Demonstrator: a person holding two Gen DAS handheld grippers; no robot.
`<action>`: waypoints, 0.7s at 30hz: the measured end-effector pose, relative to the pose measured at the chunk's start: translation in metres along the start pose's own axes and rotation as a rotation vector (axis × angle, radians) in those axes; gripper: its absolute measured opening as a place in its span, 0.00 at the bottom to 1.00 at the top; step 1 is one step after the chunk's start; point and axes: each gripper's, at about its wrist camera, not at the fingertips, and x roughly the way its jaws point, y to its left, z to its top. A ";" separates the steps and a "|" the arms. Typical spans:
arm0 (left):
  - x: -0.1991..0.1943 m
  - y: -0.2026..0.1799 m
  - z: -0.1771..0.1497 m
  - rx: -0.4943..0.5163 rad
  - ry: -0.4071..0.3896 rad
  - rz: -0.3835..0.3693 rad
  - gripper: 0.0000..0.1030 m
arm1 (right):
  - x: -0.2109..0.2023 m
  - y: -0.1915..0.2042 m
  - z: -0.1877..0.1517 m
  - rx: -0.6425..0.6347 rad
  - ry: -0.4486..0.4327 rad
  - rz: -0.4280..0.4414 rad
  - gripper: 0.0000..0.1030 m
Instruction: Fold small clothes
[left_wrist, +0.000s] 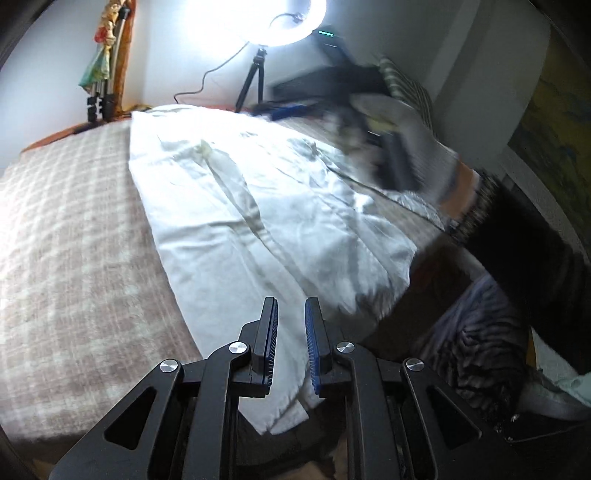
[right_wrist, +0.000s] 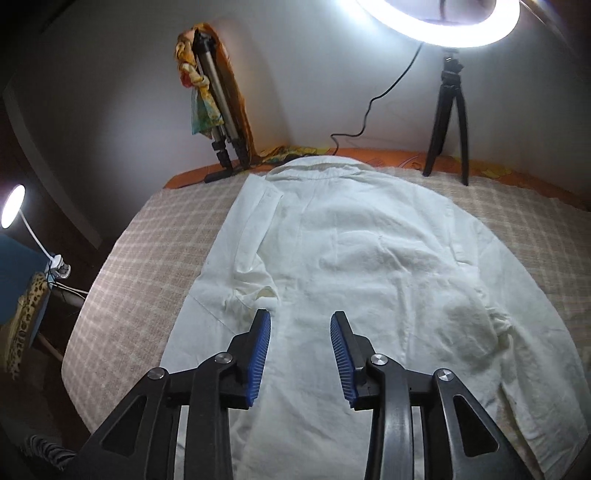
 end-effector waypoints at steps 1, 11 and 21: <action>0.001 -0.001 0.003 0.002 -0.003 0.004 0.13 | -0.011 -0.010 -0.004 0.014 -0.015 -0.004 0.34; 0.037 -0.034 0.029 0.076 0.009 0.000 0.50 | -0.093 -0.140 -0.040 0.227 -0.096 -0.140 0.40; 0.076 -0.050 0.062 0.073 0.034 -0.006 0.50 | -0.150 -0.255 -0.105 0.437 -0.108 -0.319 0.47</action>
